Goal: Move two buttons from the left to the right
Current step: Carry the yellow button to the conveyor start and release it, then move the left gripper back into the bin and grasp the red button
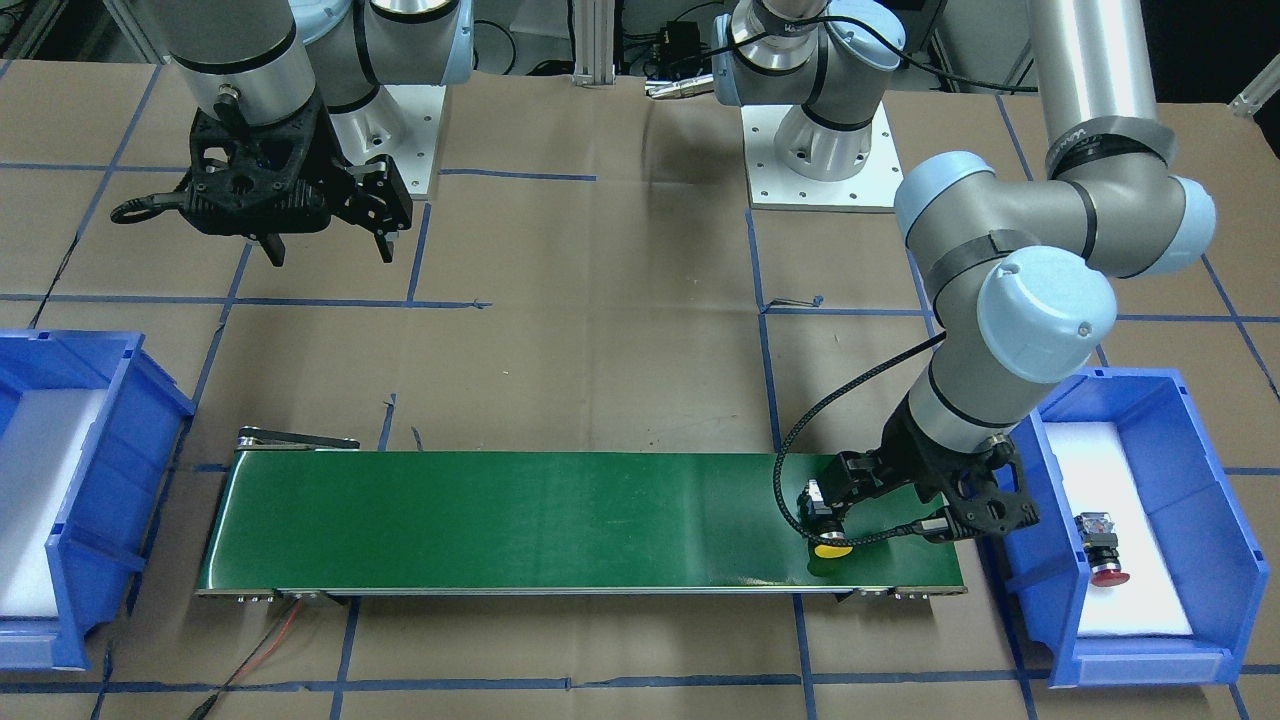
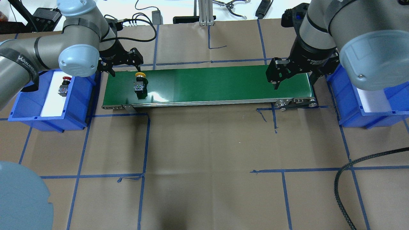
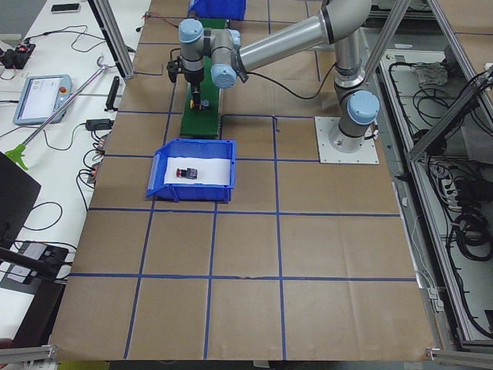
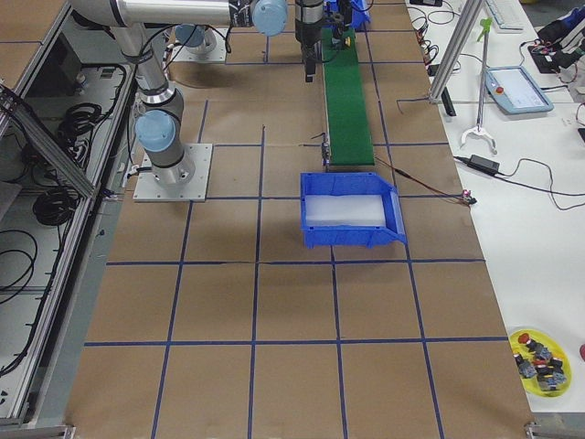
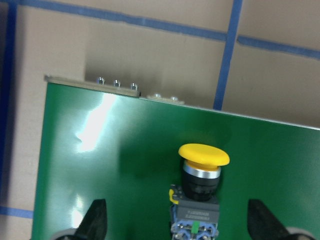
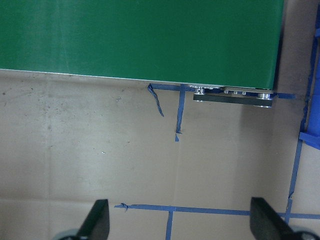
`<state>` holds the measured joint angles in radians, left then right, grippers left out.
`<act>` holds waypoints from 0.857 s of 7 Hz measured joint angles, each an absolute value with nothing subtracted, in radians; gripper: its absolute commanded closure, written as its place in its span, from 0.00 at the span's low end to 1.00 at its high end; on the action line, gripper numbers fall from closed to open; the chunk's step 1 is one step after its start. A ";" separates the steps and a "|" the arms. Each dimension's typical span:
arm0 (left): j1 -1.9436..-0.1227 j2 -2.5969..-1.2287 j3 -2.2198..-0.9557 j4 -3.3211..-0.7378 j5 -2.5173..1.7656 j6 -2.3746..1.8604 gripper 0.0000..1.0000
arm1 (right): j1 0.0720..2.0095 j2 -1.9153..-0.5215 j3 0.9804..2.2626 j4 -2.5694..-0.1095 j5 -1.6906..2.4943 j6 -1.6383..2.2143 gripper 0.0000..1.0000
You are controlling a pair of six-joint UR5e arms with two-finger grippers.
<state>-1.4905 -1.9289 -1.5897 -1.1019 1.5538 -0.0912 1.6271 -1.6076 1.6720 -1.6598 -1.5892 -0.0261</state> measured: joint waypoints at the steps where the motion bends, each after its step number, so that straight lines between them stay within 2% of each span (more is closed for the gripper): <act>1: -1.485 -1.888 -1.567 -1.160 1.552 -0.088 0.00 | 1.627 -1.608 1.672 -1.660 -1.589 -0.025 0.00; 4: -1.471 -1.856 -1.421 -1.355 1.552 -0.035 0.00 | 1.628 -1.608 1.672 -1.660 -1.589 -0.026 0.00; 6: -1.392 -1.871 -1.393 -1.374 1.549 0.075 0.00 | 1.628 -1.608 1.672 -1.660 -1.589 -0.025 0.00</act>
